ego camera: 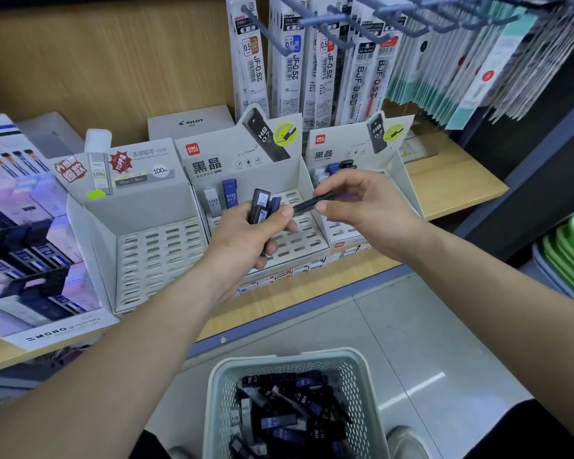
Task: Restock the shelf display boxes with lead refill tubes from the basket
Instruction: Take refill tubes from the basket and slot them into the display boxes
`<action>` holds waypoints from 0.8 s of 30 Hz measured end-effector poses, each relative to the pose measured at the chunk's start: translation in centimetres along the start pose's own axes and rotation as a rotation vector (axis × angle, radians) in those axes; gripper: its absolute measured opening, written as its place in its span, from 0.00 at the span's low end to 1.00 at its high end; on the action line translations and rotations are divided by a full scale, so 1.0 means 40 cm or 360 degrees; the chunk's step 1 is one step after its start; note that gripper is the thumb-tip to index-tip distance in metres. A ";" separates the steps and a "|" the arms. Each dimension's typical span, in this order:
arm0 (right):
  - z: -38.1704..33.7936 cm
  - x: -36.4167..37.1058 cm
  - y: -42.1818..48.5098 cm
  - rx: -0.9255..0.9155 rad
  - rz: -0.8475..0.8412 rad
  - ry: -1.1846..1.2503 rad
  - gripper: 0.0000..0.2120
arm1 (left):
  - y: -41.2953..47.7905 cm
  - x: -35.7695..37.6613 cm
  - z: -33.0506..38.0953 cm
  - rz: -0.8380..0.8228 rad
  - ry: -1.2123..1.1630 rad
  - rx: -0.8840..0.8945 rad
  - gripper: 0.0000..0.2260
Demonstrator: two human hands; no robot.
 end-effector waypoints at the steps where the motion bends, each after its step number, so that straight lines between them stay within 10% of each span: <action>1: -0.002 -0.007 -0.001 -0.0002 0.0005 -0.0006 0.09 | 0.001 0.008 -0.001 -0.0011 -0.0012 -0.0006 0.09; 13: 0.029 -0.142 -0.010 0.0070 0.0263 0.0326 0.13 | 0.034 0.085 -0.025 -0.0056 0.0247 -0.0060 0.07; 24: 0.053 -0.045 -0.029 0.0151 -0.0108 0.0076 0.07 | 0.046 0.067 0.005 0.0139 0.0104 0.0073 0.08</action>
Point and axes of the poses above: each hand's wrist, its own y-axis towards the middle knuckle, its own x-axis out of the palm, z = x × y, the point moved 7 cm from there along y, towards the middle knuckle, and after that the axes turned 5 degrees about -z, right-handed, at the moved point
